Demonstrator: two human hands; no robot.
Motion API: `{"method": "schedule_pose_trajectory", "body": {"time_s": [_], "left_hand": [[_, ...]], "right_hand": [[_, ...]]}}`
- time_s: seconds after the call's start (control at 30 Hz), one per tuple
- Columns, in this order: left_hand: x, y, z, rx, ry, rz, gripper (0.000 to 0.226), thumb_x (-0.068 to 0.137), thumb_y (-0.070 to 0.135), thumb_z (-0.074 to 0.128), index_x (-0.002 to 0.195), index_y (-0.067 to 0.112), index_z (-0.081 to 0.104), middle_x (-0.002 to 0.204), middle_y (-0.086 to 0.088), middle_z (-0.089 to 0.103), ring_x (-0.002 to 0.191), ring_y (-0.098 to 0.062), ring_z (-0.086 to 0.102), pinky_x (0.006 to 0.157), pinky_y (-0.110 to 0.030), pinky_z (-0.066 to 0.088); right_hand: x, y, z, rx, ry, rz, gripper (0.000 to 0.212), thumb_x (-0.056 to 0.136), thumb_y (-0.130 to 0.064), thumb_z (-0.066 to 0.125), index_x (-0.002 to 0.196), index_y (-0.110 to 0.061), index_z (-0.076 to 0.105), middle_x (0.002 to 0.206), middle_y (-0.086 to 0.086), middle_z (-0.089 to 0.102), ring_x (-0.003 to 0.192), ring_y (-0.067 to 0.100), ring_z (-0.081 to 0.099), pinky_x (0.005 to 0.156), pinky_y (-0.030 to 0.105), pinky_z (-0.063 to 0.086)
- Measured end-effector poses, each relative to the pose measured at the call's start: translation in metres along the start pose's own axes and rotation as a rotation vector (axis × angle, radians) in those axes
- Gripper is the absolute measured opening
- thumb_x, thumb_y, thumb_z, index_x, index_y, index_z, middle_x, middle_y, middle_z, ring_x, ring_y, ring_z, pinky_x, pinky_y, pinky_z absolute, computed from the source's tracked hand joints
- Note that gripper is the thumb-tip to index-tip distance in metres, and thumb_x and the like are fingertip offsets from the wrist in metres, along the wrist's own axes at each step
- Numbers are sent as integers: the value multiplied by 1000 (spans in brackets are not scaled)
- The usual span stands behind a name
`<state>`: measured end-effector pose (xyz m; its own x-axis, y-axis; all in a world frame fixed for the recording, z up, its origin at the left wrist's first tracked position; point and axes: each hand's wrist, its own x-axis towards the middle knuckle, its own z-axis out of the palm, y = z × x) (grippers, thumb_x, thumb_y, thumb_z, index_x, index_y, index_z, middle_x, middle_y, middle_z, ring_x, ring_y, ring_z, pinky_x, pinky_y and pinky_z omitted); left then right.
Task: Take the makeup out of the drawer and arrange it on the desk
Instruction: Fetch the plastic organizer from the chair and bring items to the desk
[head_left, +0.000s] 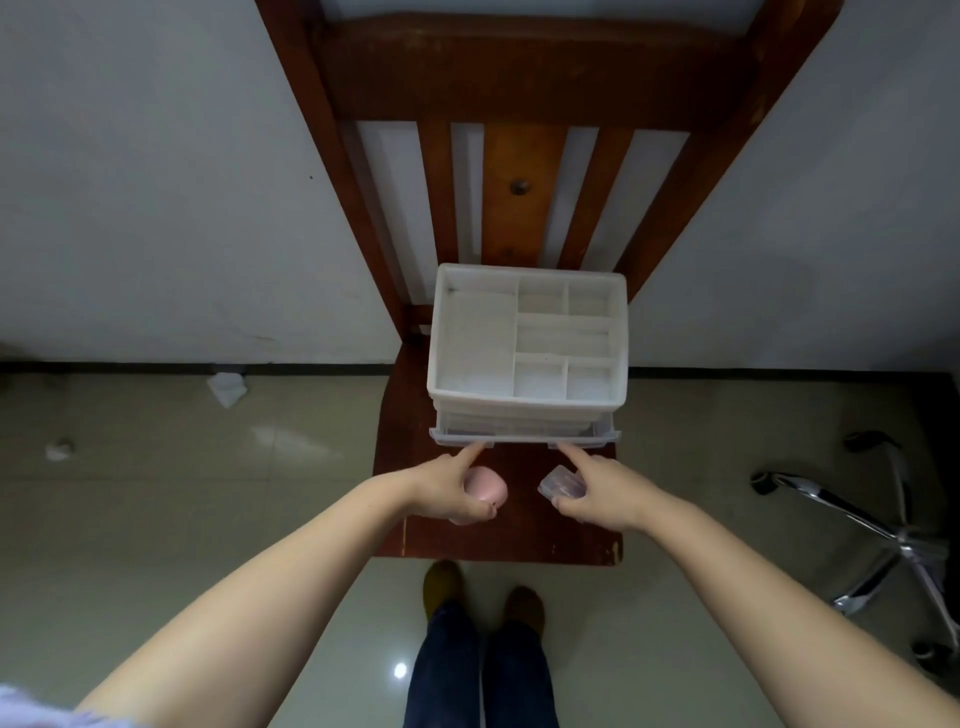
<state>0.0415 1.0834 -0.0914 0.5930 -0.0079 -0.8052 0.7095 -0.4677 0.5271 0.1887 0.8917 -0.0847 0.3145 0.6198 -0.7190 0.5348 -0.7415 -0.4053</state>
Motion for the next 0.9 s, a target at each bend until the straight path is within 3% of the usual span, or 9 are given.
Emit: {"method": "schedule_pose_trajectory", "body": {"time_s": [0.13, 0.3, 0.4, 0.53, 0.7, 0.9], "left_hand": [[10, 8, -20, 30, 58, -26, 110, 76, 44, 69, 147, 32, -14, 152, -15, 20, 135, -28, 34, 108, -36, 36], [12, 12, -25, 136, 158, -30, 106, 76, 46, 67, 149, 30, -8, 151, -14, 19, 134, -32, 28, 107, -39, 36], [-7, 9, -15, 134, 262, -23, 103, 75, 48, 67, 150, 24, 1, 143, -17, 27, 131, -33, 32, 106, -38, 35], [-52, 6, -9, 151, 515, 22, 92, 72, 45, 69, 143, 10, 23, 129, -14, 36, 123, -31, 36, 101, -37, 38], [-108, 3, -3, 240, 676, 2, 86, 70, 43, 70, 138, 9, 29, 125, -11, 37, 119, -29, 37, 97, -39, 42], [-171, -9, 45, 140, 865, -182, 85, 72, 43, 69, 139, 12, 26, 130, -8, 34, 121, -25, 34, 92, -40, 46]], "right_hand": [[21, -1, -17, -6, 36, 32, 91, 81, -48, 59, 150, -32, 2, 135, 12, 47, 114, 24, 54, 86, 28, 46], [17, -2, -20, -49, 31, 63, 92, 80, -48, 58, 149, -35, -1, 128, 10, 52, 103, 21, 57, 79, 28, 49], [-3, -12, -19, -95, 50, 44, 83, 80, -47, 58, 149, -24, 16, 131, 11, 49, 113, 24, 54, 86, 30, 47], [-28, -46, -35, -141, 178, -115, 53, 80, -41, 59, 126, -19, 45, 123, 7, 55, 108, 24, 53, 85, 34, 47], [-41, -95, -50, -275, 231, -313, 45, 80, -41, 60, 116, -17, 48, 118, 6, 56, 104, 26, 54, 77, 31, 42], [-53, -147, -36, -549, 160, -575, 45, 83, -39, 57, 120, -17, 44, 116, 10, 52, 111, 30, 49, 86, 33, 41]]}}
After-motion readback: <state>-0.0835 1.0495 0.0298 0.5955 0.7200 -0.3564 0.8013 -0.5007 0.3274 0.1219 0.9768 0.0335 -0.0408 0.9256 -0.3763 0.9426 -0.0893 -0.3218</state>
